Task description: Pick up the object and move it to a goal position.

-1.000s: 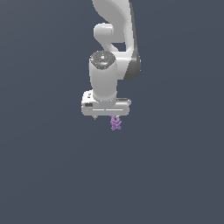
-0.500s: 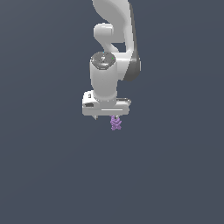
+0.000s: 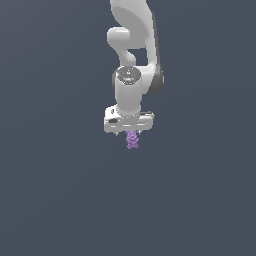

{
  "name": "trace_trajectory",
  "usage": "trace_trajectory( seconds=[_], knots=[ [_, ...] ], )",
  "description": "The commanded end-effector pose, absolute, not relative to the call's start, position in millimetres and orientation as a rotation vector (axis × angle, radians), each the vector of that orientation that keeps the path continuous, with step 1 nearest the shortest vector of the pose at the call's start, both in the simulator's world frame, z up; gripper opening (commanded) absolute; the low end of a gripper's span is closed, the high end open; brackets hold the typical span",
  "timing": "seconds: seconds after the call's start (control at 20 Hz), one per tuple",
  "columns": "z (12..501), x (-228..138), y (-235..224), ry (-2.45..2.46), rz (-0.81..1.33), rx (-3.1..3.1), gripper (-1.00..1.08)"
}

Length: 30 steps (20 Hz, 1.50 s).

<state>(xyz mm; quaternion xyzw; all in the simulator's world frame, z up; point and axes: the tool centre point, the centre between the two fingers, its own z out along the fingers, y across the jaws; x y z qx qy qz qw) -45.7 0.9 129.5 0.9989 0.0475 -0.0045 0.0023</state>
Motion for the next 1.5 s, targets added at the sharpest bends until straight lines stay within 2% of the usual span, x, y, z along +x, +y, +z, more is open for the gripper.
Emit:
trace_trajectory(
  seconds=[0.0,0.4,0.75,1.45],
  knots=[
    [120,-55,9,0.181,-0.009,3.133,1.00],
    [106,-72,21,0.235,0.000,3.133,1.00],
    [100,-73,21,0.234,-0.002,3.133,1.00],
    [55,-74,22,0.237,0.000,3.133,1.00]
  ],
)
